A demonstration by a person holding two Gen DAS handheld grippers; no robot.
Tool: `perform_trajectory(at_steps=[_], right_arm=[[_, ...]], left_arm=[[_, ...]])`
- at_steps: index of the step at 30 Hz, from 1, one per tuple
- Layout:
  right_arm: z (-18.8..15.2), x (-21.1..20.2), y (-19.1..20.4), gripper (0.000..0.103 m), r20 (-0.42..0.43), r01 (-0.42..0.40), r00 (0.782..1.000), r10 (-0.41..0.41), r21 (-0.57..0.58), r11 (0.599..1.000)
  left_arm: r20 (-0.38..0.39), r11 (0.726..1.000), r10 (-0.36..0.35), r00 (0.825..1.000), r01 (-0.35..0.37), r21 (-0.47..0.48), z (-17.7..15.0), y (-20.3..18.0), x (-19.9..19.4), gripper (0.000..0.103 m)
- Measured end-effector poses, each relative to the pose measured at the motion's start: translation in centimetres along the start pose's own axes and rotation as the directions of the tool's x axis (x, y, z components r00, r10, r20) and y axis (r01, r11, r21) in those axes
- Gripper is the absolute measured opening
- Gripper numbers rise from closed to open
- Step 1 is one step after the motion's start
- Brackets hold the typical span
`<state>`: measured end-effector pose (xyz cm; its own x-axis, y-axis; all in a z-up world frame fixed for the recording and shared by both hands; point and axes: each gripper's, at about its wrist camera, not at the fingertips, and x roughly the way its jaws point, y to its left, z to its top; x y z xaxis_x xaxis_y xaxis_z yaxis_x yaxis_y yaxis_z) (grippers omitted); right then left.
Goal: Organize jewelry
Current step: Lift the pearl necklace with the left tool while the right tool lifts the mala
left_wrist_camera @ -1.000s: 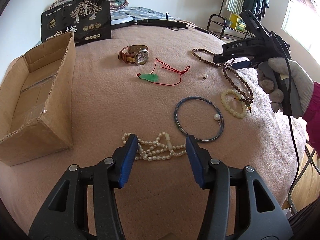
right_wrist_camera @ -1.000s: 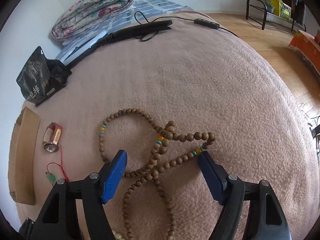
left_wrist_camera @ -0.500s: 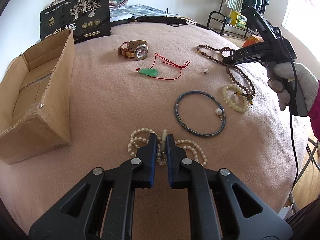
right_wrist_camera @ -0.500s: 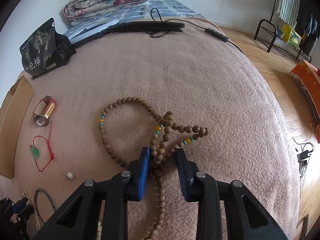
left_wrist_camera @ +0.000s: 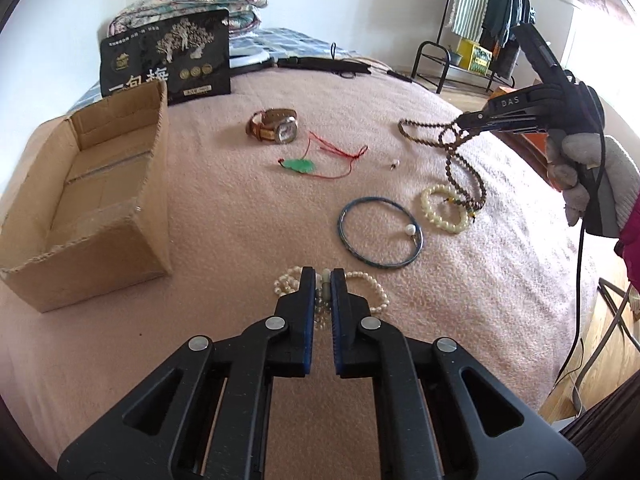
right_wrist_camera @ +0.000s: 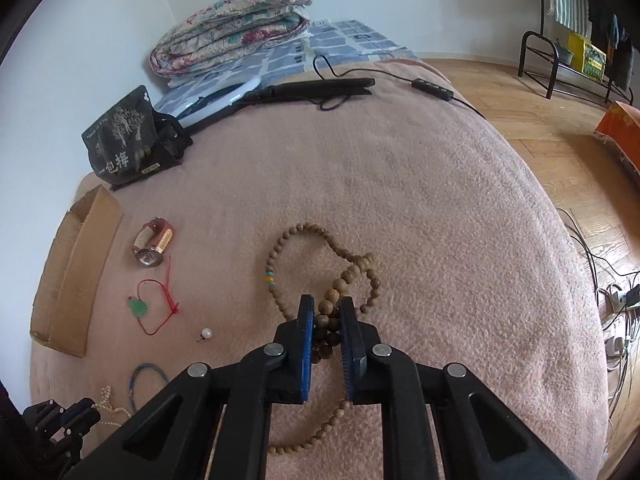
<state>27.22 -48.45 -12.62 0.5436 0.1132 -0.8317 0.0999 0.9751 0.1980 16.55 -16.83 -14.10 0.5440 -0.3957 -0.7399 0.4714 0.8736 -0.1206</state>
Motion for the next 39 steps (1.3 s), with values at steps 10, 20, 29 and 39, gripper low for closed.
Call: perform_trajectory(at_steps=[10, 20, 29, 39], right_arm=[[0.9, -6.9, 2.4, 0.010, 0.105, -0.012, 0.994, 0.019, -0.062, 0.998], [1.6, -12.5, 5.3, 0.010, 0.183, -0.011, 0.982, 0.035, -0.132, 0.991], [2.4, -16.0, 9.2, 0.010, 0.230, -0.042, 0.969, 0.089, -0.201, 0.979], [3.2, -15.9, 16.2, 0.010, 0.221, -0.096, 0.960, 0.171, -0.313, 0.945]], left_arm=[[0.075, 1.000, 0.015, 0.997, -0.014, -0.011, 0.7, 0.2, -4.2, 0.005], [0.151, 0.999, 0.028, 0.988, -0.024, -0.029, 1.6, 0.8, -8.7, 0.005], [0.198, 0.997, 0.058, 0.978, -0.048, -0.055, 2.6, 2.9, -12.0, 0.005], [0.228, 0.989, 0.122, 0.966, -0.098, -0.113, 3.7, 7.4, -14.3, 0.005]])
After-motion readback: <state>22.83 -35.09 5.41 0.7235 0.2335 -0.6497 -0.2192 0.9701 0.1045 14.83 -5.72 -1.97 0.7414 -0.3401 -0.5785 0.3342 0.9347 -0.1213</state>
